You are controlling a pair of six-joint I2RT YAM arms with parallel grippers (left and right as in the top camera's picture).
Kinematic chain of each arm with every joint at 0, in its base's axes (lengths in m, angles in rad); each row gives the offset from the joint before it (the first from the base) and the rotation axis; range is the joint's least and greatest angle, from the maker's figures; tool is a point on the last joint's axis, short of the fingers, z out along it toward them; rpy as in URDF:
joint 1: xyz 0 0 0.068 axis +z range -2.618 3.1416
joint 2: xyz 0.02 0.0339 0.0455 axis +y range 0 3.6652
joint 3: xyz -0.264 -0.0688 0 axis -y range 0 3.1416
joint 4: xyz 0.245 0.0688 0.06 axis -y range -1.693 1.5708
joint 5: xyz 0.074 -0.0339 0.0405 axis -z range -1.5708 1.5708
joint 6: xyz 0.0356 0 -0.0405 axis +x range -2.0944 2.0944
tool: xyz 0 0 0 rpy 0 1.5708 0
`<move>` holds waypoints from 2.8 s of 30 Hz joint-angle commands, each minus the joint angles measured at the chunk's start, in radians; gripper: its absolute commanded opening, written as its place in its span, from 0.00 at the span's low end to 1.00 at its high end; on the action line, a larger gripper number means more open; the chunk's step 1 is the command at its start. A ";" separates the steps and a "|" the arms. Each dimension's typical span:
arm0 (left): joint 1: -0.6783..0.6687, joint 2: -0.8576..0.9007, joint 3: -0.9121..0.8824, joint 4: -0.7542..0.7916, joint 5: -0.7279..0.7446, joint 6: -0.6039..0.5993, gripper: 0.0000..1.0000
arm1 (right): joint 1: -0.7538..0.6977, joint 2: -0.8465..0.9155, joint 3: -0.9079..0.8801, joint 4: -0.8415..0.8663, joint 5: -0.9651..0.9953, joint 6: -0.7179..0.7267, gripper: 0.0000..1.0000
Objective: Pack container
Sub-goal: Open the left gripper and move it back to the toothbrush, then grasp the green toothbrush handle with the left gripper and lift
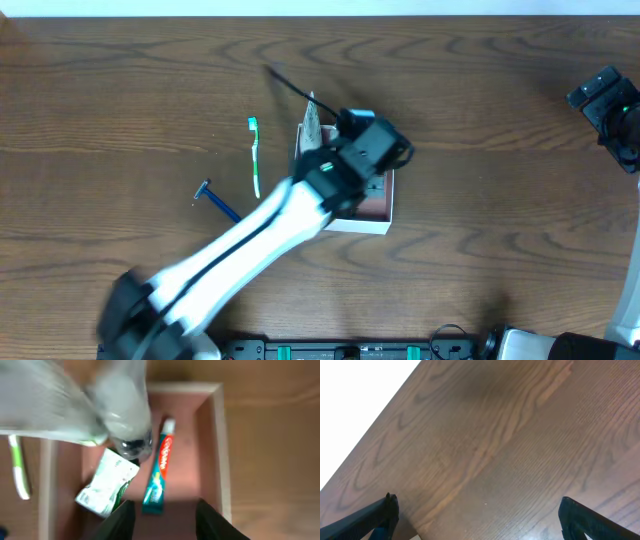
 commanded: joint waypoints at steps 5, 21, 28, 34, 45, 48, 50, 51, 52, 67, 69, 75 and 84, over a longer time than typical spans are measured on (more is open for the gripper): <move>0.046 -0.264 0.021 -0.128 -0.102 0.051 0.46 | -0.006 -0.002 0.005 0.000 0.000 -0.016 0.99; 0.560 -0.011 -0.045 -0.111 -0.016 0.184 0.67 | -0.006 -0.002 0.005 0.000 0.001 -0.016 0.99; 0.600 0.182 -0.045 -0.055 0.064 0.241 0.71 | -0.006 -0.002 0.005 0.000 0.000 -0.016 0.99; 0.600 0.290 -0.045 -0.036 0.102 0.290 0.71 | -0.006 -0.002 0.005 0.000 0.001 -0.016 0.99; 0.605 0.339 -0.045 0.008 0.143 0.341 0.71 | -0.006 -0.002 0.005 0.000 0.000 -0.016 0.99; 0.608 0.350 -0.045 0.009 0.143 0.341 0.71 | -0.006 -0.002 0.005 0.000 0.000 -0.016 0.99; 0.611 0.356 -0.046 0.012 0.143 0.341 0.71 | -0.006 -0.002 0.005 0.000 0.000 -0.016 0.99; 0.612 0.359 -0.046 0.014 0.143 0.341 0.71 | -0.006 -0.002 0.005 0.000 0.001 -0.016 0.99; 0.616 0.364 -0.046 0.016 0.143 0.341 0.71 | -0.006 -0.002 0.005 0.000 0.001 -0.016 0.99; 0.623 0.437 -0.046 0.024 0.151 0.340 0.51 | -0.006 -0.002 0.005 0.000 0.000 -0.016 0.99; 0.623 0.440 -0.046 0.024 0.151 0.340 0.45 | -0.006 -0.002 0.005 0.000 0.001 -0.016 0.99; 0.623 0.463 -0.060 0.034 0.151 0.338 0.22 | -0.006 -0.002 0.005 0.000 0.000 -0.016 0.99; 0.623 0.461 -0.049 0.016 0.150 0.336 0.06 | -0.006 -0.002 0.005 0.000 0.000 -0.016 0.99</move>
